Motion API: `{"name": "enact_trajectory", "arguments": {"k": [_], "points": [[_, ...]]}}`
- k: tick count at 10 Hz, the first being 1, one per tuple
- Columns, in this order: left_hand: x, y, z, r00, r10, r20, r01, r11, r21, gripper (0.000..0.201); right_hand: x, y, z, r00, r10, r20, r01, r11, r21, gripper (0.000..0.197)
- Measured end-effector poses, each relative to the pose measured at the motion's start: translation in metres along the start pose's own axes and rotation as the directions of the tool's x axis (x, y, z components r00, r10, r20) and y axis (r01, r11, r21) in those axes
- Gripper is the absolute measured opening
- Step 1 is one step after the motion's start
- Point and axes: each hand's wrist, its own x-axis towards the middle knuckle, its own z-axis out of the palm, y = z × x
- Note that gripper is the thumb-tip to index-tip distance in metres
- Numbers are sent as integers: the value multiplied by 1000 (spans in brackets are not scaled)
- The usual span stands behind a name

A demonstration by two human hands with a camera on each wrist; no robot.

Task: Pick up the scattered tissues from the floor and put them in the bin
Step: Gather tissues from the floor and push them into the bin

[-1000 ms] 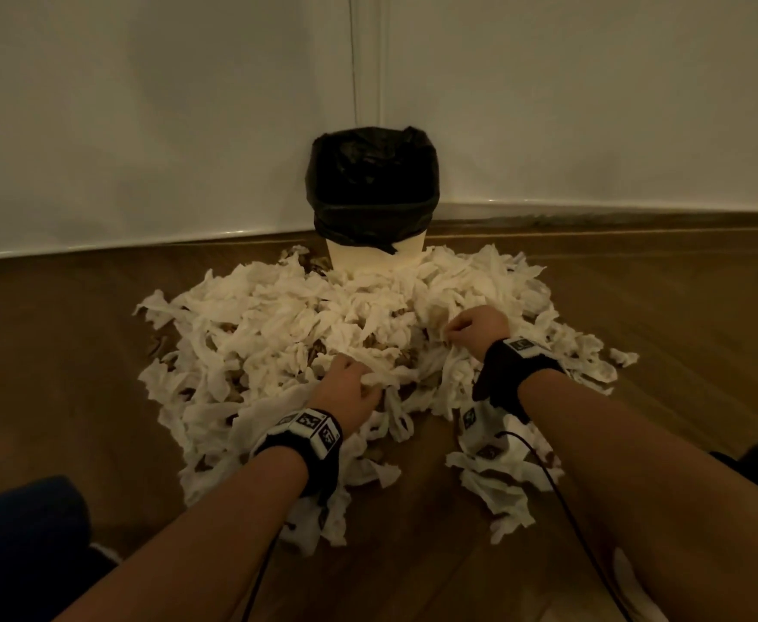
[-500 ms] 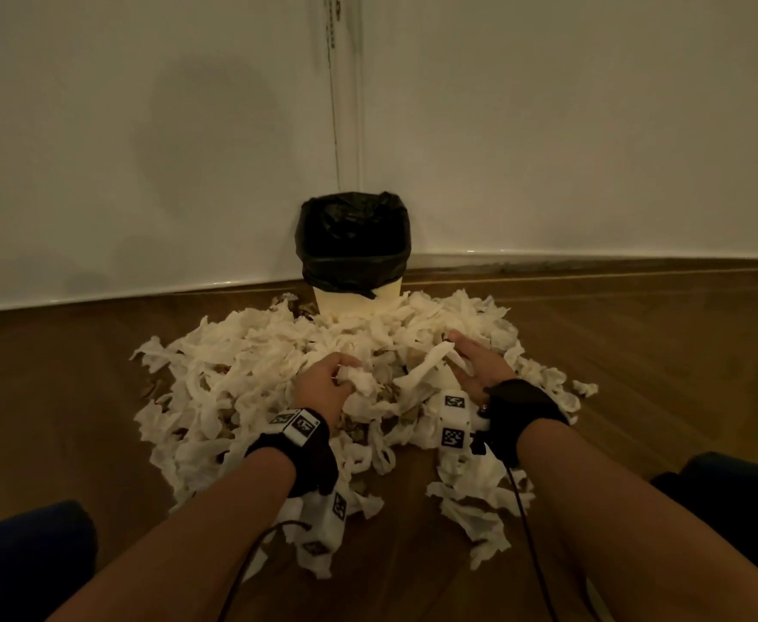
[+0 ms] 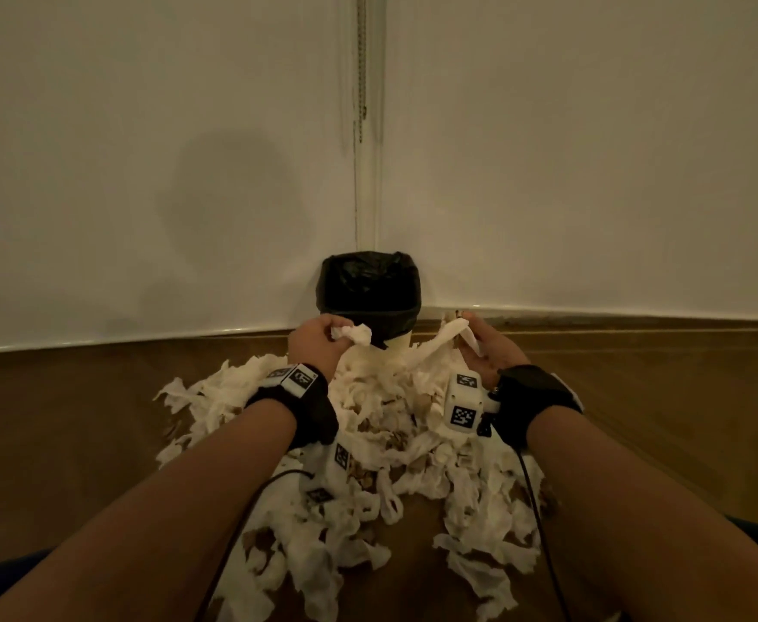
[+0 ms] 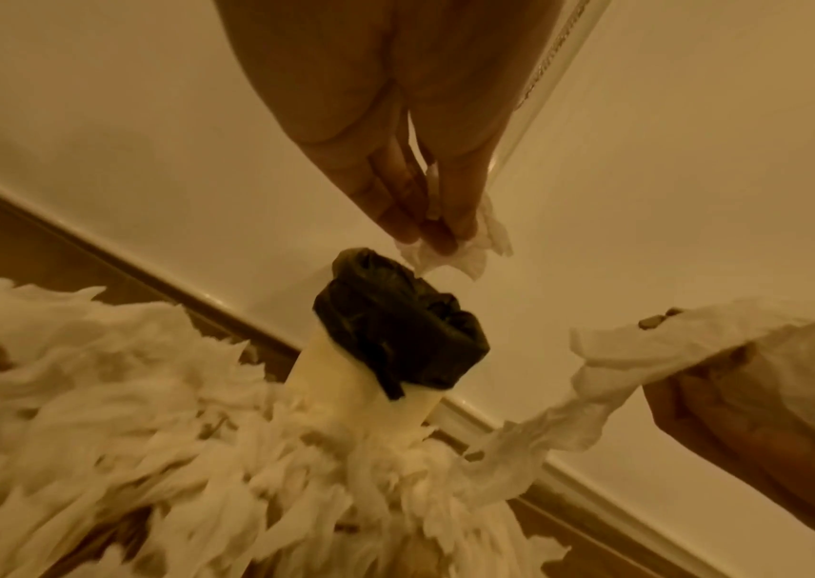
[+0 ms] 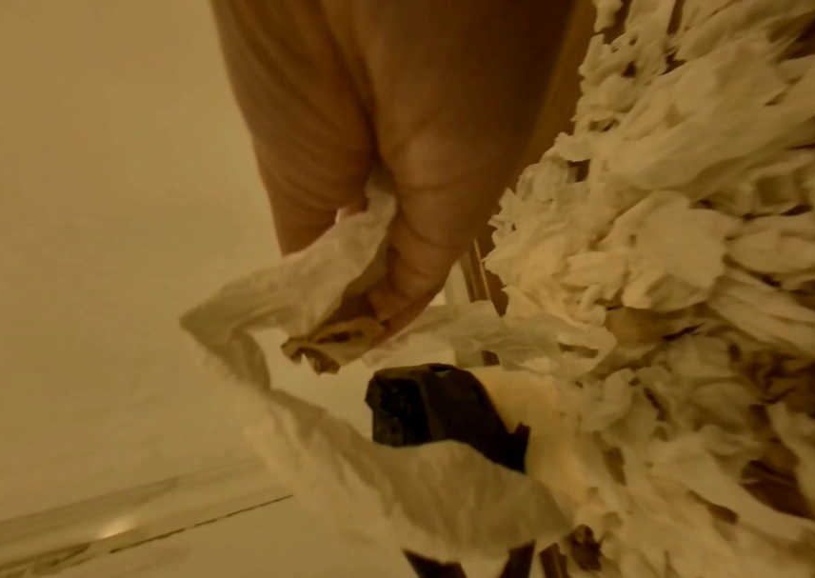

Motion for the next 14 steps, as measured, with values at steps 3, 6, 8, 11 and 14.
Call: {"name": "enact_trajectory", "arguments": {"k": [3,6,8,11,14], "points": [[33,59,-24,990,127,-58,-129,991,-24,23,-4,-70,55,992,-92,87,82,990,112,13],[73,89,-43,975,190,-113,-195,980,-29,24,3,-113,115,958,-143,250,62,950,306,21],[104,86,-37,963,215,-162,-222,975,-29,20,38,-108,122,947,-164,277,75,949,305,23],[122,10,23,991,65,-119,-66,998,1,16,102,-22,78,999,-38,10,39,997,-68,45],[135,-8,46,999,37,-39,-33,994,102,32,131,-5,82,944,-324,58,237,548,-802,35]]}}
